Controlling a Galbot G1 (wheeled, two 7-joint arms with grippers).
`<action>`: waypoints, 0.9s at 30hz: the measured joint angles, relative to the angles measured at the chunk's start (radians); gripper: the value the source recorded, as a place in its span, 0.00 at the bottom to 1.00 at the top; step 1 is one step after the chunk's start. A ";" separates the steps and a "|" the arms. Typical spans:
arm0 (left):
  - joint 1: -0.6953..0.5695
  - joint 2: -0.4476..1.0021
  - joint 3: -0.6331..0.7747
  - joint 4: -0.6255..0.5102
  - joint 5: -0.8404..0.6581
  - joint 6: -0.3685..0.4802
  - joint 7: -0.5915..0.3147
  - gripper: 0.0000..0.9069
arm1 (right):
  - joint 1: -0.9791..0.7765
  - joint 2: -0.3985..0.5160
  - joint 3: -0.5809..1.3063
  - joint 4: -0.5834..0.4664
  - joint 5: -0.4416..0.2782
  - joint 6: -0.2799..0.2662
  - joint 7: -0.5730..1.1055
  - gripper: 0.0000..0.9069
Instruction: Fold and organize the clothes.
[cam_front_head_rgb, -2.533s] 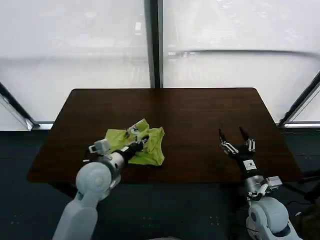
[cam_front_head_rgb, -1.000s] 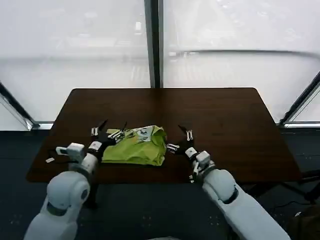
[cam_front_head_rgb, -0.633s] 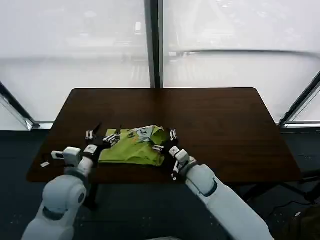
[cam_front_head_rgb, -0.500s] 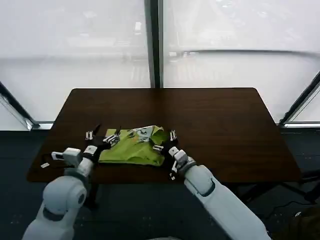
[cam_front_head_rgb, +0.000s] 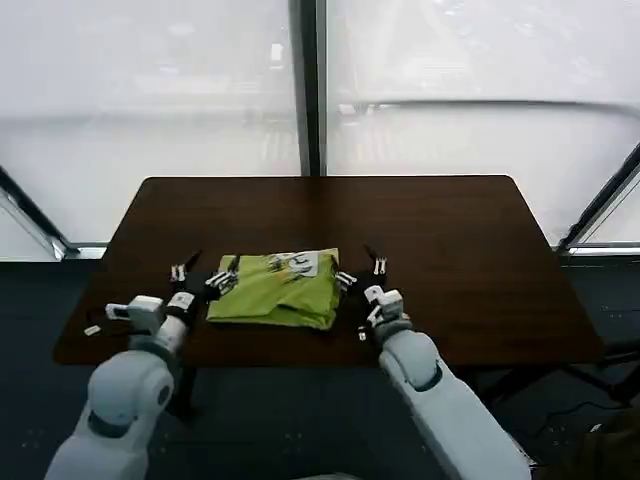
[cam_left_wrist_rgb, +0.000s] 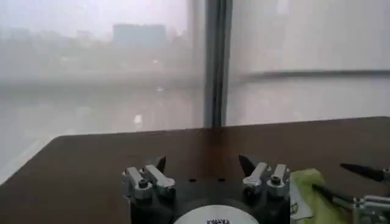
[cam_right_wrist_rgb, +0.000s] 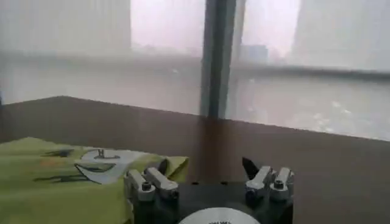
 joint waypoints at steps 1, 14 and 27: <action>0.000 0.003 -0.001 0.002 -0.001 0.000 0.000 0.97 | -0.013 0.000 0.017 0.008 0.011 -0.003 -0.001 0.97; -0.027 0.083 -0.024 0.063 -0.124 0.054 -0.003 0.97 | -0.193 -0.066 0.111 0.170 0.151 0.146 -0.173 0.97; -0.073 0.156 -0.032 0.144 -0.457 0.110 0.031 0.97 | -0.347 -0.145 0.173 0.292 0.142 0.166 -0.147 0.97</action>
